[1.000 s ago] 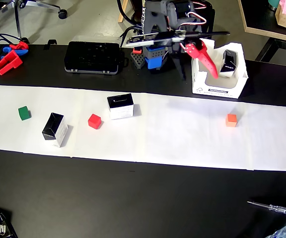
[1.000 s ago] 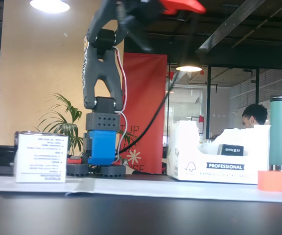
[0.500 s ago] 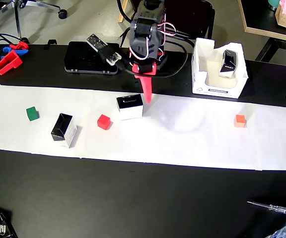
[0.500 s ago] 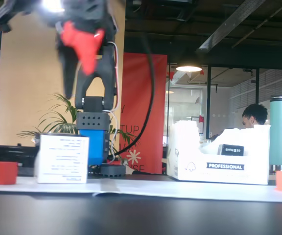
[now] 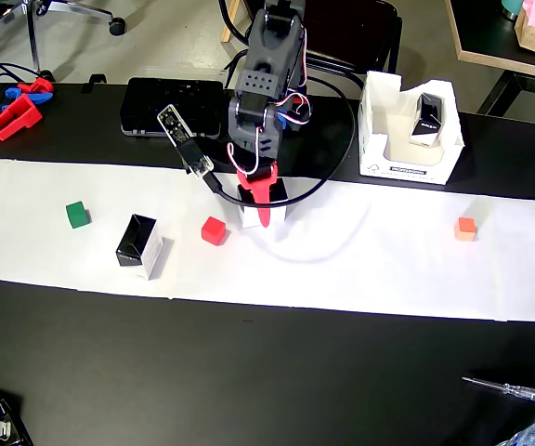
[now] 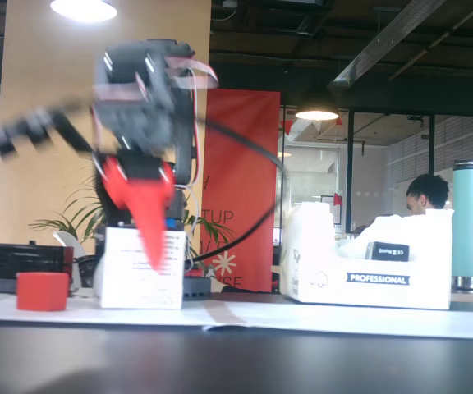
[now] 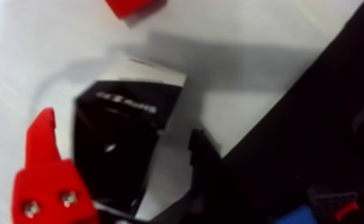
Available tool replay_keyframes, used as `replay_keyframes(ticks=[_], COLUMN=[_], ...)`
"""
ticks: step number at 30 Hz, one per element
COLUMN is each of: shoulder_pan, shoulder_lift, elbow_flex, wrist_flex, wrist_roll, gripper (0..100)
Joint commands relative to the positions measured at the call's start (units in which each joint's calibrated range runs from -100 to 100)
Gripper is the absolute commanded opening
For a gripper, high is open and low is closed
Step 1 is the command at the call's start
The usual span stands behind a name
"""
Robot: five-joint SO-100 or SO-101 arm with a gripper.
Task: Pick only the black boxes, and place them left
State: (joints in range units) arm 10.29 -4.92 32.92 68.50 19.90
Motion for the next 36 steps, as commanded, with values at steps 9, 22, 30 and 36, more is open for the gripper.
replay_keyframes(ticks=[9,22,30,36], shoulder_pan=[-18.74,-44.72,-70.01,-86.82], shoulder_lift=[-1.68,-37.87,-40.55,-38.82], elbow_flex=[0.23,-12.35,-12.97,-12.71], wrist_flex=[-5.7,-5.7,-4.59,3.76], wrist_roll=[0.2,3.94,-3.01,-4.85], gripper=[15,14,15,14])
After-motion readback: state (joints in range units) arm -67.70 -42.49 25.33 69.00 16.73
